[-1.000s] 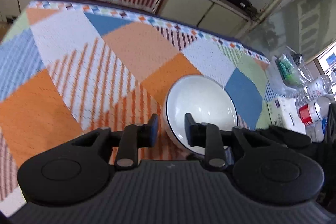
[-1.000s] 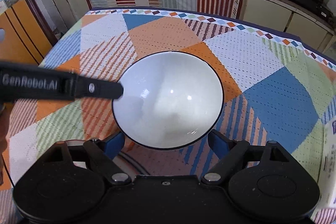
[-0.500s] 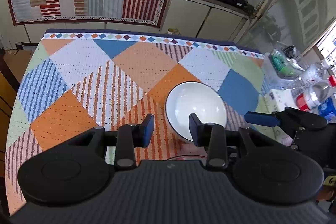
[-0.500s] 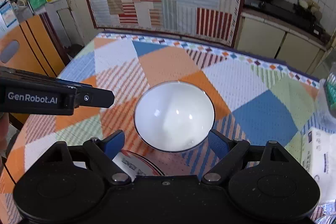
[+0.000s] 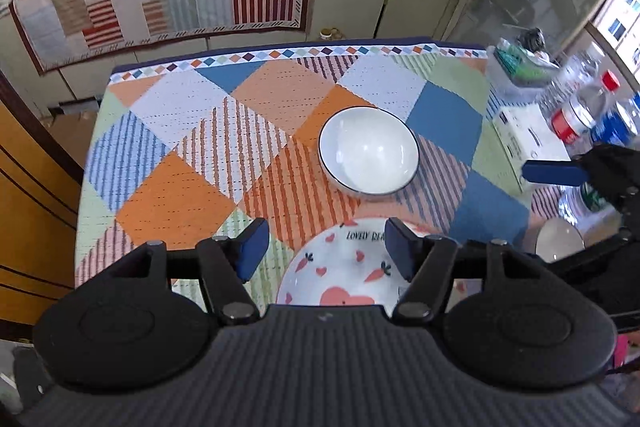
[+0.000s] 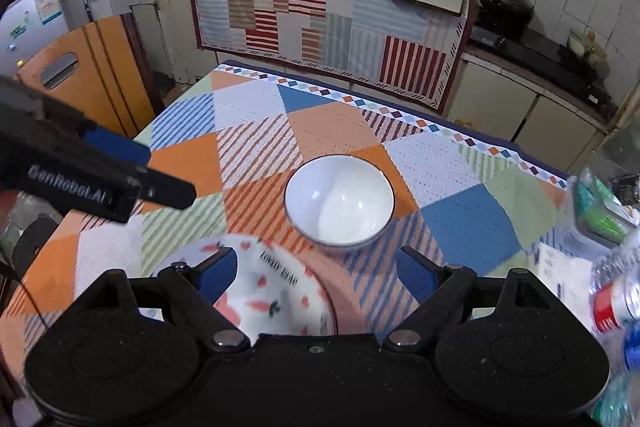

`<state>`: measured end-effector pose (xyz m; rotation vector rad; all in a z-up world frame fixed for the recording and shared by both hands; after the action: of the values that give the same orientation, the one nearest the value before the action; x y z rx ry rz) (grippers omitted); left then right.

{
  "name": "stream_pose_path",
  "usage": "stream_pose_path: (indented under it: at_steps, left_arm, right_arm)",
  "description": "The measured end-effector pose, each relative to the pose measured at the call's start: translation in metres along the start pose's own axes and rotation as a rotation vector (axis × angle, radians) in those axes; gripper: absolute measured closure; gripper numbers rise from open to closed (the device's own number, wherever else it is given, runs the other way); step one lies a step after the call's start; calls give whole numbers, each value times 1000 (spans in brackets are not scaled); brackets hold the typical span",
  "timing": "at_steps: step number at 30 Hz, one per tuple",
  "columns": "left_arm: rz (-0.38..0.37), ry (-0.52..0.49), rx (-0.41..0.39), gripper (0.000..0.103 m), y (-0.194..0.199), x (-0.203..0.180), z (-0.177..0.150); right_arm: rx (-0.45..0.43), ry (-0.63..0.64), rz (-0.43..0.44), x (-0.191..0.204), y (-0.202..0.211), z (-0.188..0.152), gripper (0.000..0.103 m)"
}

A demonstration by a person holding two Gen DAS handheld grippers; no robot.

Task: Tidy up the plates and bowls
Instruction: 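Move both grippers to the second white bowl beside the water bottles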

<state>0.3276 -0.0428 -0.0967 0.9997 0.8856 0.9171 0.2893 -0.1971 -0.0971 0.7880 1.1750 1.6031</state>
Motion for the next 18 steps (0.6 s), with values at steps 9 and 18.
stream_pose_path:
  at_steps: [9, 18]
  left_arm:
    - [113, -175, -32, 17, 19, -44, -20]
    - [-19, -193, 29, 16, -14, -108, -43]
  right_arm:
    - [24, 11, -57, -13, 42, -67, 13]
    - [62, -194, -142, -59, 35, -146, 12]
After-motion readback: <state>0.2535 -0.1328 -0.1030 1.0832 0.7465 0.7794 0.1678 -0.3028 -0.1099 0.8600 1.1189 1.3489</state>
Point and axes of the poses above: each gripper's, at about its wrist camera, not at the fingertips, and y roughly against the way its jaws point, x to its left, z to its top, the point moved 8 cm from there along -y, roughly the way its jaws point, and after that the axes turned 14 degrees about x, right-handed, at the moved point
